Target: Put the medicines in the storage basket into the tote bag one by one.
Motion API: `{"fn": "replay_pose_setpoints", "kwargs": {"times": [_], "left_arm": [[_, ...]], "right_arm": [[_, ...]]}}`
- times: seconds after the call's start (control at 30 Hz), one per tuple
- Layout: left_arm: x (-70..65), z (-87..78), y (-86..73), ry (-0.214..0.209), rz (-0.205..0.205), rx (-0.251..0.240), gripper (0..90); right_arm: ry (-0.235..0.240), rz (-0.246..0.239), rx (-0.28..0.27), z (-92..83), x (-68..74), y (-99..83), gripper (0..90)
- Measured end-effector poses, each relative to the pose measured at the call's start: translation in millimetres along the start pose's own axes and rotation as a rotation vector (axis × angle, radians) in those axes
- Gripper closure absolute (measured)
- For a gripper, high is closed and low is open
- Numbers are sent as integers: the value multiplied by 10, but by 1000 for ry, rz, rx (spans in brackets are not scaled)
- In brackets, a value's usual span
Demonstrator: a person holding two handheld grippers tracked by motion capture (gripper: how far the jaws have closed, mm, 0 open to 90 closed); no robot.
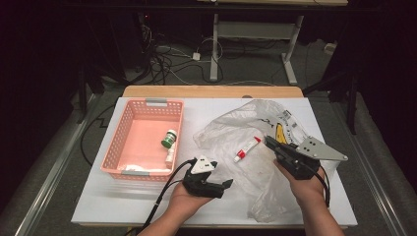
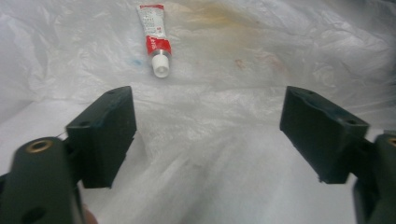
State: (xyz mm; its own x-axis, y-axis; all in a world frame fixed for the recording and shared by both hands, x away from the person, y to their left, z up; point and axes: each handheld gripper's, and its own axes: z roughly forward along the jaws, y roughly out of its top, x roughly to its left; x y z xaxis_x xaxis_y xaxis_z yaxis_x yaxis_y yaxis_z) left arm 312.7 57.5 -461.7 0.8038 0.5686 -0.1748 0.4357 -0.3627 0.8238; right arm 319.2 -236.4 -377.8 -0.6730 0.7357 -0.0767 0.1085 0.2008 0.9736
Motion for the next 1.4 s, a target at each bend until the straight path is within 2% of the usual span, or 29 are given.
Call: {"fn": "replay_pose_setpoints", "kwargs": {"times": [0.17, 0.3, 0.4, 0.5, 0.57, 0.8, 1.0, 1.07, 1.2, 1.4], "left_arm": [[-19, -85, -55, -1, -3, -41, 131], [-36, -80, -62, -2, 29, -11, 69], [-11, -88, -52, 18, 9, -4, 0], [-16, -122, -38, 29, 2, -12, 0], [-42, -157, -17, 42, 16, -17, 0], [-72, -307, 67, 26, 26, -34, 0], [68, -496, 85, 67, -3, -54, 0], [127, -559, 88, 90, -12, -62, 0], [230, -678, 92, 147, -4, -61, 0], [424, -834, 64, 202, -41, -68, 0]], "right_arm": [[-1, 0, 4, -1, 8, -3, 900], [-2, 0, 5, -2, 10, -6, 900], [-2, 4, 5, -6, 5, -7, 900], [-4, 1, -1, -15, -8, -5, 900], [-4, 3, -1, -20, -10, -5, 900], [1, 4, -1, -23, -4, -3, 900], [-1, -1, -7, -38, -18, 8, 900], [-4, 2, -6, -37, -25, 4, 900], [-5, 5, -3, -32, -26, 1, 900], [-5, 4, -5, -35, -27, 2, 900]]}}
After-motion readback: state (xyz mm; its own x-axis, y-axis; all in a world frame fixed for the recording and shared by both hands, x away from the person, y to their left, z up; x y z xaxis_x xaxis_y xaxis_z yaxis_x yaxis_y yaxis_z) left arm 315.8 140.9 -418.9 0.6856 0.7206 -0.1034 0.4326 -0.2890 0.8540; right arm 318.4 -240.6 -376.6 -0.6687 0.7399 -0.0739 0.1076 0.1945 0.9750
